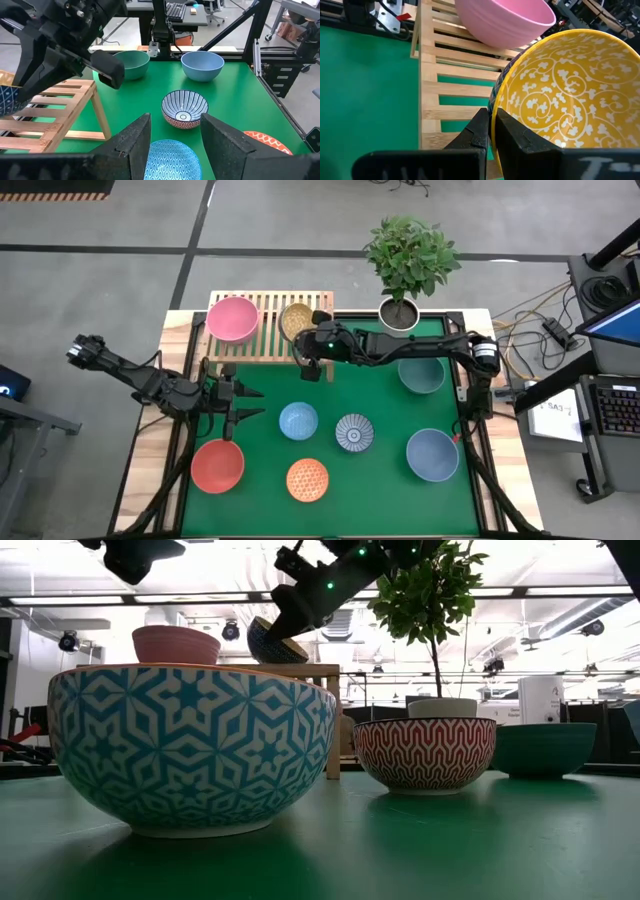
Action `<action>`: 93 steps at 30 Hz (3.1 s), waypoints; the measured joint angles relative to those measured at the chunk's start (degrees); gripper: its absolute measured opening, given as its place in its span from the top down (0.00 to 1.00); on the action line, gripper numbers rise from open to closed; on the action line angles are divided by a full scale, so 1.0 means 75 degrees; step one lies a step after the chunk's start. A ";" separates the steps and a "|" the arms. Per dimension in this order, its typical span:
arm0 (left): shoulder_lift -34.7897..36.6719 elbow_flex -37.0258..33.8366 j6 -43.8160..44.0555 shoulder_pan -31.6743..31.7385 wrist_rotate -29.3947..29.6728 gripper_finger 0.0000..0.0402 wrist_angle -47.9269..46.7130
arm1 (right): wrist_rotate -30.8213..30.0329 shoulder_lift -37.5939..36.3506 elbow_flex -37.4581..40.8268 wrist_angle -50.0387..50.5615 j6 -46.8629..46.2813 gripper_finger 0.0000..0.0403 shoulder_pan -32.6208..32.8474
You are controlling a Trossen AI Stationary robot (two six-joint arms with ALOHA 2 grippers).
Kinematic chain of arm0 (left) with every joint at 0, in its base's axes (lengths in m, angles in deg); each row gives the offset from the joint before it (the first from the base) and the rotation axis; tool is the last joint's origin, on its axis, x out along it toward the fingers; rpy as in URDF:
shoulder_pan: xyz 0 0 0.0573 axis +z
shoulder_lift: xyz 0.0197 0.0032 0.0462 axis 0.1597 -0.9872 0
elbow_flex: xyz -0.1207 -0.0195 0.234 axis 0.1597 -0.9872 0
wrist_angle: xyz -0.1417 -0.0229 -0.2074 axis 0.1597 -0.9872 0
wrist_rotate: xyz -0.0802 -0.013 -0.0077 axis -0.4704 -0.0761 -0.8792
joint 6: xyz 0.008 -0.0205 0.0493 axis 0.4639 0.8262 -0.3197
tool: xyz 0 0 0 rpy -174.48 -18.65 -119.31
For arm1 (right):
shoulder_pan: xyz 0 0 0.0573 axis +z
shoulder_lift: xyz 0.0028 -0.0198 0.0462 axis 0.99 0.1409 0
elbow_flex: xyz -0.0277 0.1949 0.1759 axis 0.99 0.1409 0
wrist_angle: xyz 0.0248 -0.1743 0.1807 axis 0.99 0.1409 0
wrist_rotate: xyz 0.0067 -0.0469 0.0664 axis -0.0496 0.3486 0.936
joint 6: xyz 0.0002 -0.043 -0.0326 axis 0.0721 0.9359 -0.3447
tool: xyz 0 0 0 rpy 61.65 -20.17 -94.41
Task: Place and stack bowls onto a shelf
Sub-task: Put the yellow patterned bowl on the shelf, then stack the light blue patterned bowl on top of the yellow patterned bowl on the shelf
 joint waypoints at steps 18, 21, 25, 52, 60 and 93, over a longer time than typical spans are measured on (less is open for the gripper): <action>0.0000 0.0000 -0.0003 -0.0001 0.0000 0.61 0.0000 | -0.0080 0.0080 -0.0016 -0.0063 -0.0289 0.79 -0.0195; 0.0000 0.0000 -0.0003 -0.0002 0.0000 0.61 0.0000 | -0.0070 0.0071 -0.0015 -0.0124 -0.0284 0.79 -0.0192; 0.0000 0.0000 -0.0003 -0.0001 0.0003 0.61 0.0001 | -0.0067 0.0067 -0.0123 -0.0116 -0.0286 0.78 -0.0193; -0.0307 -0.0003 0.0452 -0.0003 0.0000 0.61 0.0009 | -0.0082 -0.0092 -0.1474 0.0213 -0.0393 0.78 -0.0176; -0.0588 -0.0003 0.0773 0.0000 -0.0003 0.61 0.0029 | -0.1926 -0.0248 -0.1699 -0.0234 0.0245 0.86 -0.0100; -0.2835 0.0702 0.1635 -0.0076 -0.0916 0.61 0.0054 | -0.1859 -0.3915 0.2677 0.2296 -0.2322 0.98 0.3640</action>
